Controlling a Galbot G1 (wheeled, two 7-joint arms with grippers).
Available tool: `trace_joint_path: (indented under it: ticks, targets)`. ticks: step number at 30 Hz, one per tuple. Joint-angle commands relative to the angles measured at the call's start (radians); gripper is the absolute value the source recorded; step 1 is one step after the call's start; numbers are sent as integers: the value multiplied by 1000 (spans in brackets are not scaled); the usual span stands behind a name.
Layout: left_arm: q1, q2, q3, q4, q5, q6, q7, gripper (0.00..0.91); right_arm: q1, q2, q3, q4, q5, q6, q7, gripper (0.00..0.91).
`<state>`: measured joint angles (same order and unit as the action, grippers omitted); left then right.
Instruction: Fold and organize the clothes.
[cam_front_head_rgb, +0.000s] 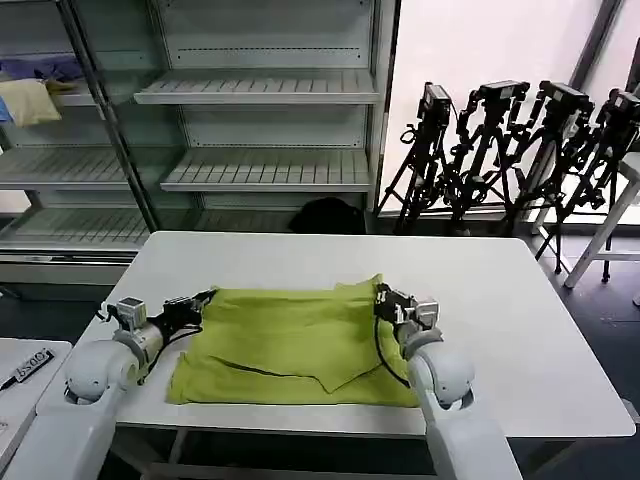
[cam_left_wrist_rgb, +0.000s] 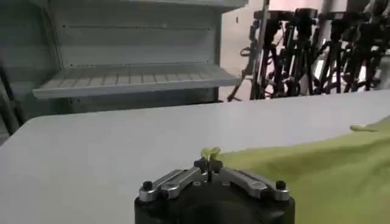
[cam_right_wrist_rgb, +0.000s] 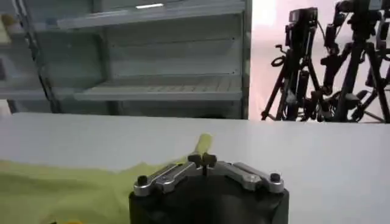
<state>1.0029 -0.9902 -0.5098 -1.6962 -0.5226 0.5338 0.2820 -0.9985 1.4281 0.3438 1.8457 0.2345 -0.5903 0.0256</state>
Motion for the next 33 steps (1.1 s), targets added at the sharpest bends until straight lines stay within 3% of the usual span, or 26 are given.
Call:
trace_joint_path:
  ticks: [1,13,33]
  targets:
    - [156,14,-64,-87,-6,-27,25,0,-141,-8,13,125,-6,2,-14,0]
    - [214,15,-80,-109,26,-53,42,0,-208,-4,18,191,-36,3,-30,0]
    - [228,5,-73,-114,115,-65,52,10,-259,14,22,175,-118,5,-57,0]
